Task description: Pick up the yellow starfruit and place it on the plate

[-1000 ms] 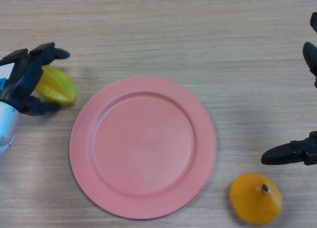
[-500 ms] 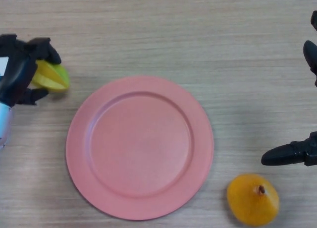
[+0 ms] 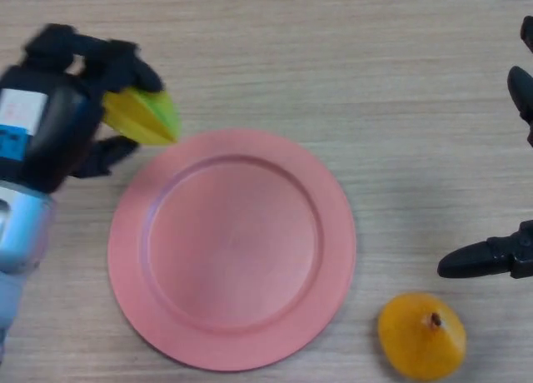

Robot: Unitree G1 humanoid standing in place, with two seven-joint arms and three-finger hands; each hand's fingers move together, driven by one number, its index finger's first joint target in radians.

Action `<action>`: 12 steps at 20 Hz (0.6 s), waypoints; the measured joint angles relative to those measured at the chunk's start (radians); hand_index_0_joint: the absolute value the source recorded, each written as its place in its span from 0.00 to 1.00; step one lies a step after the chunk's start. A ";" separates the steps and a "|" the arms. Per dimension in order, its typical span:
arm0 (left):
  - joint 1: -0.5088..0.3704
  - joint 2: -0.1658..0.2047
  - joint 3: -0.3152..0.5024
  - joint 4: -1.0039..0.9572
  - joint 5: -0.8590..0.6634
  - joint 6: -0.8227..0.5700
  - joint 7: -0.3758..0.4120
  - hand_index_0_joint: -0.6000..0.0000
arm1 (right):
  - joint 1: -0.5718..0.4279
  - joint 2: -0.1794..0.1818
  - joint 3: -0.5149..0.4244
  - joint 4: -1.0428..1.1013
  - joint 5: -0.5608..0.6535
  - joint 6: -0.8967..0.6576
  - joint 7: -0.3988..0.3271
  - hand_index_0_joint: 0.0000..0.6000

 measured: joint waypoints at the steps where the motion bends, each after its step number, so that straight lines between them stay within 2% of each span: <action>1: 0.023 -0.025 0.000 -0.031 0.021 -0.011 -0.017 0.00 | -0.003 0.000 0.002 0.000 0.000 0.000 0.000 0.00; 3: 0.064 -0.059 -0.005 -0.057 0.015 -0.019 -0.137 0.00 | -0.004 0.000 0.002 0.000 0.000 0.000 0.000 0.00; 5: 0.097 -0.061 -0.023 -0.049 0.018 -0.046 -0.249 0.00 | -0.003 0.000 0.001 -0.007 0.000 0.001 0.000 0.00; 8: 0.082 -0.060 -0.022 -0.034 0.010 -0.057 -0.350 0.00 | -0.001 0.000 0.002 -0.018 0.001 0.001 0.000 0.00; 10: 0.068 -0.046 -0.022 -0.006 0.017 -0.077 -0.399 0.00 | 0.004 0.002 0.002 -0.020 0.001 0.001 -0.001 0.00; 11: 0.067 -0.021 -0.023 0.021 0.038 -0.138 -0.425 0.00 | 0.005 0.005 0.005 -0.020 0.001 0.001 -0.001 0.00; 12: 0.071 -0.011 -0.019 0.021 0.033 -0.171 -0.480 0.00 | 0.005 0.005 0.005 -0.021 0.000 0.002 -0.002 0.00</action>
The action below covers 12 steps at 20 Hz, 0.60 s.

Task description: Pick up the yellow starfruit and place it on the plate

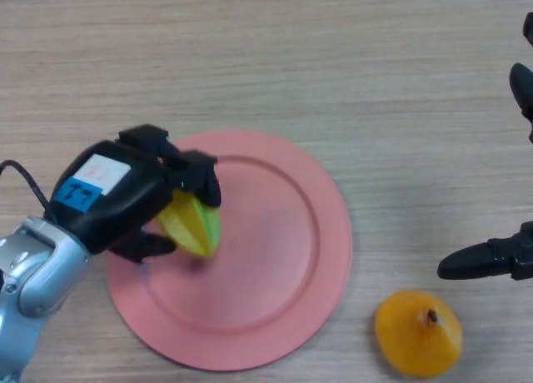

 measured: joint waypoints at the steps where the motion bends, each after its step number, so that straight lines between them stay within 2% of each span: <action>1: 0.008 -0.010 0.002 -0.005 -0.019 -0.004 -0.050 0.25 | -0.002 0.000 0.001 -0.001 0.000 0.001 -0.004 0.00; 2: 0.011 -0.016 0.002 -0.006 -0.019 -0.004 -0.050 0.42 | -0.003 0.000 0.001 -0.001 0.000 0.001 -0.004 0.00; 3: 0.012 -0.016 0.002 -0.013 -0.023 -0.001 -0.051 0.67 | -0.003 0.000 0.001 -0.001 0.000 0.001 -0.004 0.00; 4: 0.012 -0.021 0.002 -0.023 -0.052 0.016 -0.054 0.83 | -0.003 0.000 0.001 -0.002 0.000 0.001 -0.005 0.00; 5: 0.013 -0.043 0.003 -0.043 -0.119 0.073 -0.054 1.00 | -0.005 0.000 0.002 -0.004 0.000 0.003 -0.005 0.00; 6: 0.013 -0.052 0.003 -0.058 -0.149 0.106 -0.050 1.00 | -0.008 0.000 0.003 -0.006 -0.001 0.006 -0.005 0.00; 11: 0.016 -0.039 0.045 -0.090 -0.175 0.135 0.010 1.00 | -0.009 0.000 0.027 -0.009 -0.004 0.007 -0.005 0.00; 12: 0.017 -0.042 0.050 -0.102 -0.245 0.164 0.046 1.00 | -0.009 0.000 0.027 -0.009 -0.004 0.007 -0.005 0.00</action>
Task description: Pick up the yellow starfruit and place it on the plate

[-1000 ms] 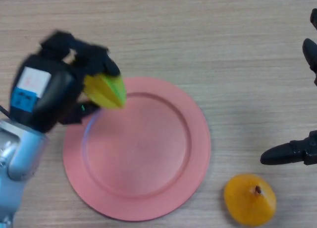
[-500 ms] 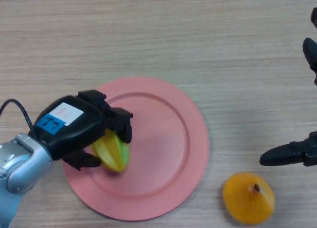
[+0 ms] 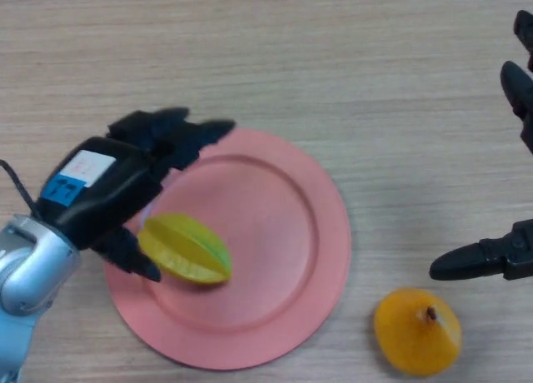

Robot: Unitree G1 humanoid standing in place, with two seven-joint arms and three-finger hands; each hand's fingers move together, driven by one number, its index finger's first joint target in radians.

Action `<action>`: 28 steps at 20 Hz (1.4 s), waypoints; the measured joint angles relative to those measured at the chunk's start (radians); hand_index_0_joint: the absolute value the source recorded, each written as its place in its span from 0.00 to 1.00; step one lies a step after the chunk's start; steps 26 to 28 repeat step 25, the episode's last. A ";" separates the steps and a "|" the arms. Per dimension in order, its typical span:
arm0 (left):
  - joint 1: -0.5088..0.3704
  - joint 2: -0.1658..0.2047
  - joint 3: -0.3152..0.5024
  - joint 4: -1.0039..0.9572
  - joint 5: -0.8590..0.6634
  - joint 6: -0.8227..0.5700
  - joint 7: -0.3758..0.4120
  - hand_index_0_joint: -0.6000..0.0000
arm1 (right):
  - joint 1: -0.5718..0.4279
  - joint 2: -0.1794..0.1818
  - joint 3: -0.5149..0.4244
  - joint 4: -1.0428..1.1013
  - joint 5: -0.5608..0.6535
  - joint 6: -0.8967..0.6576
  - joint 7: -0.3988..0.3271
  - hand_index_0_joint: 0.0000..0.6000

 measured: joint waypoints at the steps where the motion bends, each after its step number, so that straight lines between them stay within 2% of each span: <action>1: -0.001 -0.010 0.004 -0.026 -0.142 0.058 0.056 1.00 | -0.008 0.000 0.000 0.000 0.000 0.002 0.000 0.00; 3: -0.013 -0.011 0.023 -0.061 -0.318 0.154 0.063 1.00 | -0.021 0.000 0.002 0.000 0.000 0.013 0.000 0.00; 5: -0.012 -0.011 0.055 -0.081 -0.391 0.246 0.059 1.00 | -0.023 -0.002 0.011 0.012 0.000 0.014 0.000 0.00; 8: 0.017 -0.024 0.092 -0.194 -0.728 0.446 0.040 1.00 | -0.024 -0.001 0.013 0.050 -0.002 0.011 0.000 0.00; 9: 0.026 -0.042 0.120 -0.230 -0.844 0.504 0.050 1.00 | -0.023 -0.001 0.014 0.055 -0.012 0.011 0.000 0.00; 11: 0.068 -0.044 0.140 -0.288 -1.011 0.585 0.083 1.00 | -0.024 -0.001 0.012 0.055 -0.028 0.010 -0.001 0.00; 13: 0.085 -0.043 0.159 -0.316 -1.108 0.677 0.105 1.00 | -0.025 -0.001 0.013 0.054 -0.027 0.010 -0.004 0.00; 15: 0.088 -0.043 0.159 -0.324 -1.121 0.702 0.136 1.00 | -0.032 0.006 0.013 0.054 -0.014 0.008 -0.041 0.00; 17: 0.095 -0.039 0.167 -0.337 -1.145 0.702 0.134 1.00 | -0.036 0.007 0.031 0.054 -0.014 0.008 -0.065 0.00; 19: 0.097 -0.038 0.175 -0.328 -1.053 0.692 0.128 1.00 | -0.042 0.007 0.061 0.054 -0.010 0.008 -0.064 0.00; 23: 0.109 -0.038 0.184 -0.309 -0.975 0.674 0.091 1.00 | -0.062 0.009 0.095 0.057 0.004 0.008 -0.064 0.00; 28: 0.109 -0.038 0.184 -0.309 -0.970 0.663 0.073 1.00 | -0.063 0.009 0.098 0.090 0.003 -0.001 -0.064 0.00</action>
